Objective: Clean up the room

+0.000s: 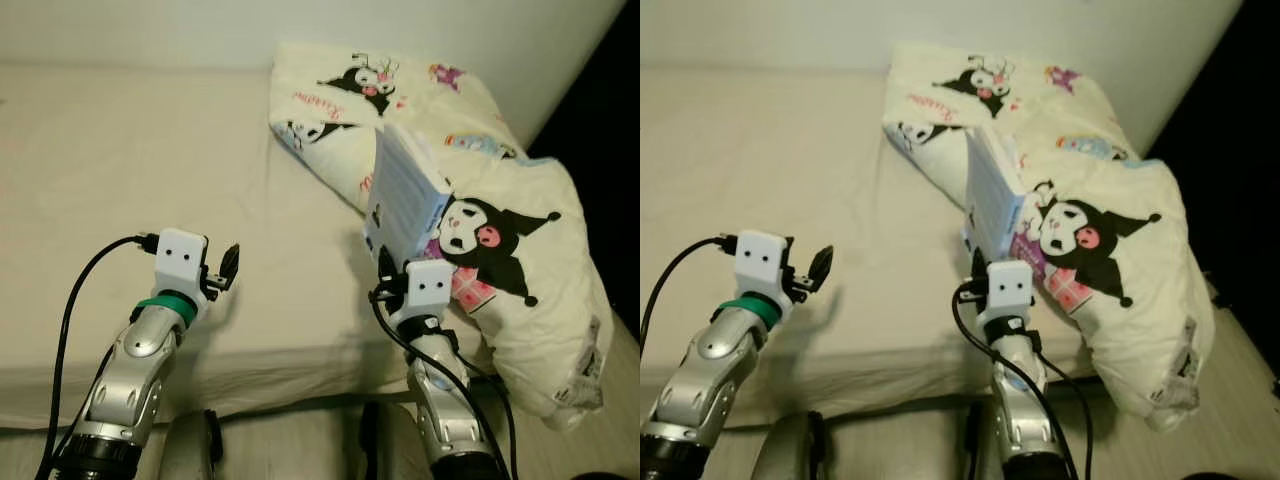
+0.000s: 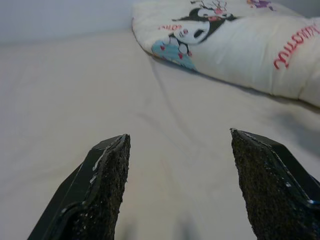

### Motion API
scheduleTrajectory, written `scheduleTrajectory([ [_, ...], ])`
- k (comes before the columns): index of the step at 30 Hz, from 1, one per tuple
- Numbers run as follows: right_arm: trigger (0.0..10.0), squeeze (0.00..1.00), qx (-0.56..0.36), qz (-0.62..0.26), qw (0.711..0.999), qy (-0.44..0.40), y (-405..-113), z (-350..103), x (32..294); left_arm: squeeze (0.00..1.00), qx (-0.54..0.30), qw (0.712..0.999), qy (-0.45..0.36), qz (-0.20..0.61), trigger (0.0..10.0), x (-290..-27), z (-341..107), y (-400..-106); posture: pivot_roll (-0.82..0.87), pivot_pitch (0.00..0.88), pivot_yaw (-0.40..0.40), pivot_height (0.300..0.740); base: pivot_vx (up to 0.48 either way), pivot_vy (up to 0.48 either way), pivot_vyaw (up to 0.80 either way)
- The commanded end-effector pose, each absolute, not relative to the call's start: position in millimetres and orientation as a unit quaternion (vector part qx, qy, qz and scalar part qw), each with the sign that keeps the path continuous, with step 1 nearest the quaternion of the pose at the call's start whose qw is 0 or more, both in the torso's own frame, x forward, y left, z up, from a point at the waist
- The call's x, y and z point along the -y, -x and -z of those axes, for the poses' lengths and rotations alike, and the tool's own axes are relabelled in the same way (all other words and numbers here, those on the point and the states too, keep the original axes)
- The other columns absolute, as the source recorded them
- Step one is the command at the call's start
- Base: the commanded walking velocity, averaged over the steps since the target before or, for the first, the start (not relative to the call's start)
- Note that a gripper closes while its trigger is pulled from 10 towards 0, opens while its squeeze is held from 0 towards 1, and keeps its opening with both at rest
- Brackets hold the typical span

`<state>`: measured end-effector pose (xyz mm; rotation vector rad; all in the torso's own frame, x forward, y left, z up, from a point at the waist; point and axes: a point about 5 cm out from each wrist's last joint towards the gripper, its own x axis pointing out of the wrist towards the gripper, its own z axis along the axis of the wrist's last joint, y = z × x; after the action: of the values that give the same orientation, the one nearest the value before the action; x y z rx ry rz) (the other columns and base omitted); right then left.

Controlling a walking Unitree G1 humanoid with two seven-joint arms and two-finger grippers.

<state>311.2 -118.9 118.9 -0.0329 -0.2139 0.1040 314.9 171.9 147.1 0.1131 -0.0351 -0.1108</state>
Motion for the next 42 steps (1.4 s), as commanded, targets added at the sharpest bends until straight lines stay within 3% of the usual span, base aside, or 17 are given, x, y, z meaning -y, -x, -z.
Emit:
scheduleTrajectory([
  [1, 10.0, 0.0, 0.12, -0.049, 0.991, 0.017, -312.6, -122.2, 116.9, 0.0, 0.015, 0.997, -0.061, 0.05, 10.0, -172.6, -143.3, -315.8, 0.07, 0.0, -0.02, 0.621, 0.0, 0.0, 0.0],
  [24, 10.0, 0.0, 0.114, -0.036, 0.993, 0.023, -318.0, -117.5, 114.2, 0.0, -0.006, 0.996, -0.091, 0.002, 10.0, -176.7, -120.1, -316.5, 0.08, 0.0, -0.015, 0.736, 0.0, 0.0, 0.0],
  [42, 10.0, 0.0, 0.106, -0.019, 0.994, 0.023, -322.1, -113.7, 115.6, 0.0, -0.004, 0.994, -0.108, 0.003, 10.0, -171.6, -116.5, -317.4, 0.09, 0.0, -0.008, 0.74, 0.0, 0.0, 0.0],
])
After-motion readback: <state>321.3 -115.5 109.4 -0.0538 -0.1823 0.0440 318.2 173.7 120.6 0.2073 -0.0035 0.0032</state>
